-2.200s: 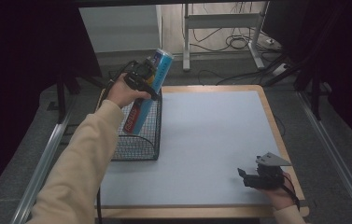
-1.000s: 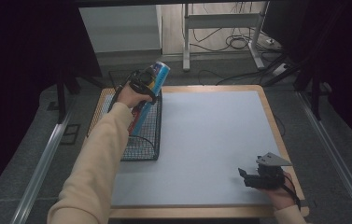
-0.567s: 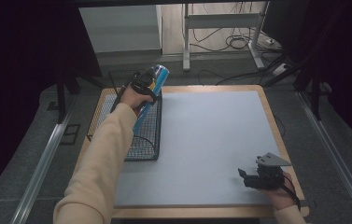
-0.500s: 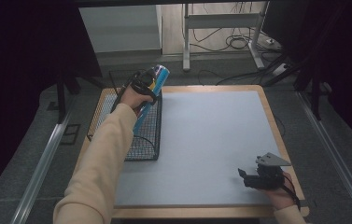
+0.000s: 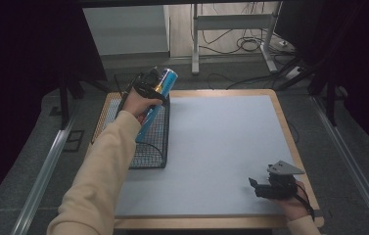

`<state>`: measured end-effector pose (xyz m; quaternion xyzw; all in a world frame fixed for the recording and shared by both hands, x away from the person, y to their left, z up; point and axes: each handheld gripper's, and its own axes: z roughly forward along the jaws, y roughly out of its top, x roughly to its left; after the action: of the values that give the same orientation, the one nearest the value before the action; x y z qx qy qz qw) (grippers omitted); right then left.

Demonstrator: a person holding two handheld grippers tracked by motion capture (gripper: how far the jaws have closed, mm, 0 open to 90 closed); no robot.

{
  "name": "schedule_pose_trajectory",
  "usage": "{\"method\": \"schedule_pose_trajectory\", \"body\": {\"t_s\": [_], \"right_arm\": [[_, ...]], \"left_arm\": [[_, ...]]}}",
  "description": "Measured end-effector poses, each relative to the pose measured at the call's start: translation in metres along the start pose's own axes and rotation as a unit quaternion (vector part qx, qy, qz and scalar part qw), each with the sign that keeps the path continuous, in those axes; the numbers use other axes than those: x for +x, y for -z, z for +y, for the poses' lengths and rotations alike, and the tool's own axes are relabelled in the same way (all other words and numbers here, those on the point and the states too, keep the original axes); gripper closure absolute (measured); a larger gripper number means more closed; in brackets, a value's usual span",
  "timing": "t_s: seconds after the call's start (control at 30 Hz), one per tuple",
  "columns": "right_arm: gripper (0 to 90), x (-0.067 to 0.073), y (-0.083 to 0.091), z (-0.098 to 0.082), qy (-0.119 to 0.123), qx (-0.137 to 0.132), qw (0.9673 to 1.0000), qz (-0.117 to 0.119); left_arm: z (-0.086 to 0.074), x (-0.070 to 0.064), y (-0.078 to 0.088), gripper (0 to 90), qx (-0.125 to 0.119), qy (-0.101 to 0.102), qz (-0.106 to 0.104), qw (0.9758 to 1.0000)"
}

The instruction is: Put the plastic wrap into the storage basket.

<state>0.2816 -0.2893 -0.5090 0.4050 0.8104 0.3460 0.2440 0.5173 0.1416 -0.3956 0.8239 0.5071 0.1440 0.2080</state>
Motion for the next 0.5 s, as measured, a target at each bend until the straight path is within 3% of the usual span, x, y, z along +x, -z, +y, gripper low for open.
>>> {"method": "schedule_pose_trajectory", "body": {"t_s": [0.1,0.23,0.4,0.5], "right_arm": [[13.5,0.001,0.0,0.0,-0.001,0.0,1.0,-0.001],[13.5,0.001,0.001,0.001,0.0,-0.001,1.0,-0.002],[13.5,0.002,0.0,0.001,0.001,0.0,1.0,-0.002],[13.4,0.002,0.001,0.001,0.001,-0.001,1.0,-0.003]], "left_arm": [[-0.004,-0.006,0.008,13.6,-0.006,-0.007,-0.015,0.9998],[-0.015,-0.013,0.022,15.4,-0.045,-0.001,-0.037,0.9983],[-0.028,-0.023,0.033,15.2,-0.058,-0.019,-0.054,0.9967],[-0.035,-0.031,0.039,15.4,-0.074,-0.026,-0.068,0.9946]]}}
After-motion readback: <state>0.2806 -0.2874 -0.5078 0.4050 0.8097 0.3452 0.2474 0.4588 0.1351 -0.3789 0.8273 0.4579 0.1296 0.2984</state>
